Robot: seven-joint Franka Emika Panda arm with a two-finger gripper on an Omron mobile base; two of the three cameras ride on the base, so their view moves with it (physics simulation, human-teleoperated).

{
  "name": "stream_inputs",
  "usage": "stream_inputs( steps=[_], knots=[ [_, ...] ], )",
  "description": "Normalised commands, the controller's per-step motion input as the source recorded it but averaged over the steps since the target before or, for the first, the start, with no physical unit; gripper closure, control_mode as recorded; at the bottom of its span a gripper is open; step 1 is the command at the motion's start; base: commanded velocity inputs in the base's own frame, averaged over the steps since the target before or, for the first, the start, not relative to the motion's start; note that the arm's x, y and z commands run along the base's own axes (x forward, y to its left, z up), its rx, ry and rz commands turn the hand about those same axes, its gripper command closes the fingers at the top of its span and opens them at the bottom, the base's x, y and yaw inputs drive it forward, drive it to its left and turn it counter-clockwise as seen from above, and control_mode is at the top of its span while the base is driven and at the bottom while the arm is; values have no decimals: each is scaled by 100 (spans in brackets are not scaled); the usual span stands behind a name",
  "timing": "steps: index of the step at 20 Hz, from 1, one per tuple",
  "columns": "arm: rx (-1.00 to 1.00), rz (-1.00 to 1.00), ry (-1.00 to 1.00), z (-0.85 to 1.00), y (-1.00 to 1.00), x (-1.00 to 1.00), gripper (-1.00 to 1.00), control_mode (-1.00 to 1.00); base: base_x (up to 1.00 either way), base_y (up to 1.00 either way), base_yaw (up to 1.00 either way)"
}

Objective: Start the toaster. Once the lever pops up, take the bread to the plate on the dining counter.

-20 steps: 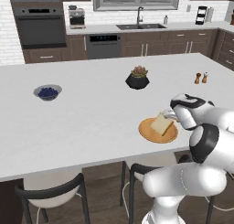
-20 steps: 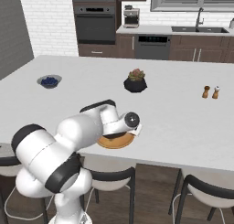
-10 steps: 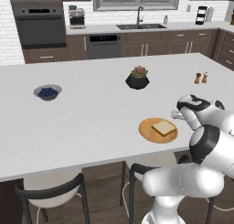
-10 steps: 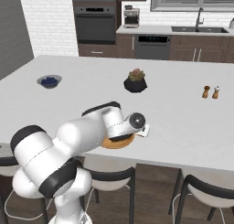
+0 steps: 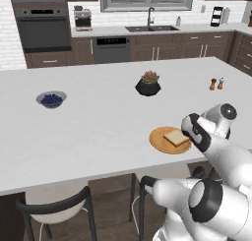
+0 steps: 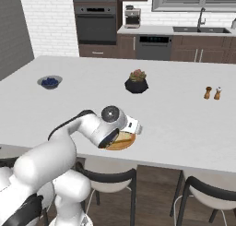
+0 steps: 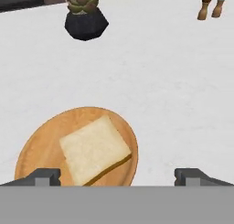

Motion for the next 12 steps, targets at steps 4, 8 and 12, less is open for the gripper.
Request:
stream_inputs(
  steps=[4, 8, 12],
  knots=[
    [-14, -7, 9, 73, 16, -28, -100, -100, 0, 0, 0],
    [-11, -2, 3, 76, 1, -15, -100, -100, 0, 0, 0],
    [-6, 0, 1, 62, 0, -32, -100, -100, 0, 0, 0]
  ],
)
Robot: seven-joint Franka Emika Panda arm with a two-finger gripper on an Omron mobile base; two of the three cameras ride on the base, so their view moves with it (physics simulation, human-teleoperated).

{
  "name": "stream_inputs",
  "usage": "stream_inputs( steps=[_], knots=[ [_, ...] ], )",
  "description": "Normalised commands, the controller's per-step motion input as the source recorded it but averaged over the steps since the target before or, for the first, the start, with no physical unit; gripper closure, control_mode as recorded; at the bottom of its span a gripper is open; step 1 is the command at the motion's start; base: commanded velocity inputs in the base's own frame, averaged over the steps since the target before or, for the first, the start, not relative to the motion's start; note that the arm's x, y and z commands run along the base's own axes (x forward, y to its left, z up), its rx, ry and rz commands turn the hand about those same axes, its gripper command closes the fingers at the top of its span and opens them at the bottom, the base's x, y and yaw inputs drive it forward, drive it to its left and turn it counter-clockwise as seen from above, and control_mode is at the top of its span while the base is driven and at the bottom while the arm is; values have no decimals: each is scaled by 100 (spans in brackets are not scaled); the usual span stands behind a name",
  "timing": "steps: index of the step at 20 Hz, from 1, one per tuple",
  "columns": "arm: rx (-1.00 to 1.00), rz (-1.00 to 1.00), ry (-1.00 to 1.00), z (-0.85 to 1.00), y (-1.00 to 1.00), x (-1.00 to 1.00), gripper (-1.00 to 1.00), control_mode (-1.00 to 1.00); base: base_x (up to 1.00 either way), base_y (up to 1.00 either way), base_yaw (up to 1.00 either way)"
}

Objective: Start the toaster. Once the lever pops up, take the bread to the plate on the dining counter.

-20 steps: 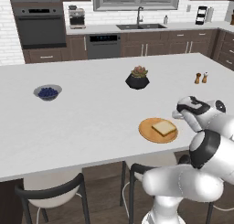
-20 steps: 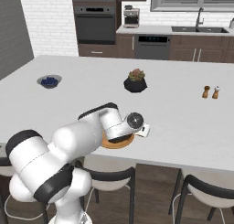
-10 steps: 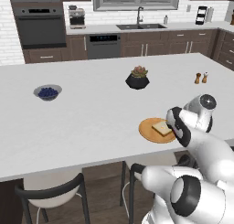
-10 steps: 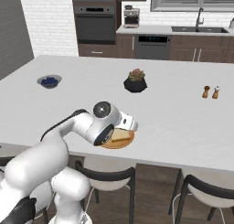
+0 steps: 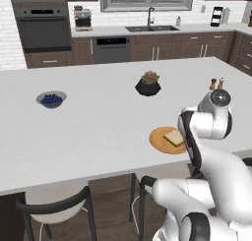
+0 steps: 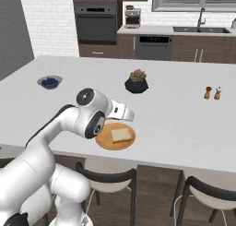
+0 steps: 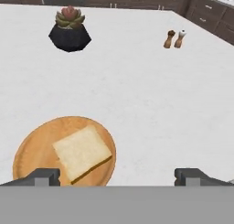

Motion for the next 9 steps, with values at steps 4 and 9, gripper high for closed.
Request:
stream_inputs(
  steps=[4, 9],
  knots=[
    [0, 1, 0, 35, 0, -68, -100, -100, 0, 0, 0],
    [0, 8, 1, 26, 25, -61, -100, -100, 0, 0, 0]
  ],
)
